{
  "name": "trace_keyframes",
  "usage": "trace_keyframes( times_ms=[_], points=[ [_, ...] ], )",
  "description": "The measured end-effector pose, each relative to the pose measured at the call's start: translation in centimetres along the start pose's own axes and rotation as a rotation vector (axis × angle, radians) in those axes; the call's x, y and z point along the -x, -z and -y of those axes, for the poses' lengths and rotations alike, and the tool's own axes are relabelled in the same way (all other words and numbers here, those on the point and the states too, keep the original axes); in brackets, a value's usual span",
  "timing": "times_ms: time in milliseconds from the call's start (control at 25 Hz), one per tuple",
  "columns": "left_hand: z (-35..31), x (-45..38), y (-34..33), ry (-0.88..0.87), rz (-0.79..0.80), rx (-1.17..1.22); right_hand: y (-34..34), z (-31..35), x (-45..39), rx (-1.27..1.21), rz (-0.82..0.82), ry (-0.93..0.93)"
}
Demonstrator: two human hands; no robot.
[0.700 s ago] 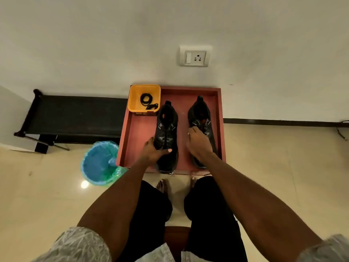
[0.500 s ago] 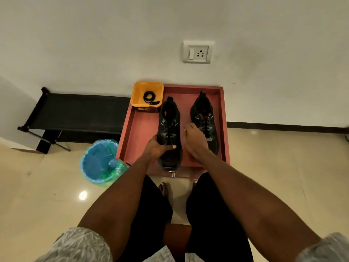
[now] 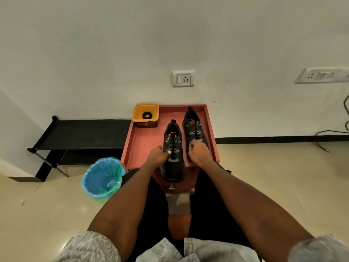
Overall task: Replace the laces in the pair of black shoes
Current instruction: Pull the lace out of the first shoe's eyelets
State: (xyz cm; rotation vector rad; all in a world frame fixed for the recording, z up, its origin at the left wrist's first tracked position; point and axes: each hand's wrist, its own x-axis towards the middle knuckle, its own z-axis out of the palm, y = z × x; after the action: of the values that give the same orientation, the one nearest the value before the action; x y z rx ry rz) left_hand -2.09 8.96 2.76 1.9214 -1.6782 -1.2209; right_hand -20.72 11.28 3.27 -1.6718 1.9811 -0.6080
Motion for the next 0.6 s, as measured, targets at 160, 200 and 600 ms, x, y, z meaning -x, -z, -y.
trace_keyframes(
  times_ms=[160,200,600],
  points=[
    [-1.0,-2.6,2.3,-0.037,-0.1,0.057,0.9,1.9,-4.5,0.061,0.018,0.047],
    [-1.0,-3.8,2.6,-0.033,-0.118,0.073,0.9,2.7,-6.3,0.103,0.051,0.092],
    [1.0,-11.0,0.5,0.003,-0.146,0.309,-5.0,5.7,-17.4,0.968,0.519,0.491]
  ],
)
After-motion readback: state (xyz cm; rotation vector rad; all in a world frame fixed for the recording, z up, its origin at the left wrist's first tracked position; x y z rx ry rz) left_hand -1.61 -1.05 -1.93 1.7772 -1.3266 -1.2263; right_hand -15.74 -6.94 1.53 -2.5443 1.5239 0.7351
